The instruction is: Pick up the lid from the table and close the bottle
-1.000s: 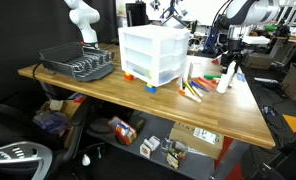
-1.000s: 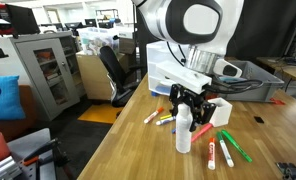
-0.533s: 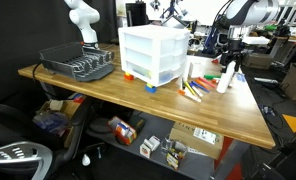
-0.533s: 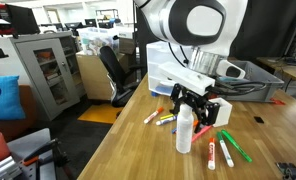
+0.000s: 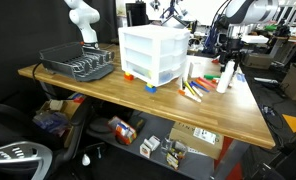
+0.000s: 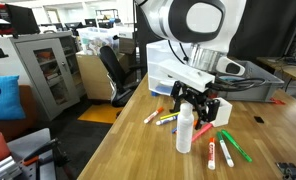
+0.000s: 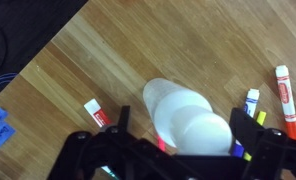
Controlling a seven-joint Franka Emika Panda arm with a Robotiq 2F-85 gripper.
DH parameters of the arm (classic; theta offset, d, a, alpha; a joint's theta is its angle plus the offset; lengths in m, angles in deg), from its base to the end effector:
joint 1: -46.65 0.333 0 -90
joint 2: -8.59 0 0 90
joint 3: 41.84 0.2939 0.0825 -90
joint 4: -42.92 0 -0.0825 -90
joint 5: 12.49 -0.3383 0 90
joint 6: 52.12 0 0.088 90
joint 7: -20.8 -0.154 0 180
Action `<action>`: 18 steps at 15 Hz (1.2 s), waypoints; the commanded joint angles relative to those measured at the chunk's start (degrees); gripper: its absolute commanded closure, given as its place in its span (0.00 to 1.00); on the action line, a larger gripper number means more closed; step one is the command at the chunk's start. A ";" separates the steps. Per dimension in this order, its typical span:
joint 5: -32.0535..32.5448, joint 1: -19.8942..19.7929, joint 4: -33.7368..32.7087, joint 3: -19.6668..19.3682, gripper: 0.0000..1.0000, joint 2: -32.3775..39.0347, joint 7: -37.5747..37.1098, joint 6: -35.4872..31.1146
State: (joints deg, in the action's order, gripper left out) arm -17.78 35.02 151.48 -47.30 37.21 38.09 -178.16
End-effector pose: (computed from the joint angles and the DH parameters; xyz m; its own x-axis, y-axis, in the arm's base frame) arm 0.5379 -0.1583 0.1924 0.9833 -0.0435 -0.1766 -0.0572 -0.9957 -0.0731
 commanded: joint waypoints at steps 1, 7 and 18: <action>-1.32 -1.46 1.21 1.36 0.00 -2.16 1.20 -0.83; -1.23 -0.63 2.81 1.13 0.00 -7.59 0.54 -1.19; 0.10 1.42 3.12 0.79 0.00 -12.81 -0.63 0.32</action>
State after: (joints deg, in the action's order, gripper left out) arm -17.71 36.46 154.69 -46.53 24.41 37.50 -177.95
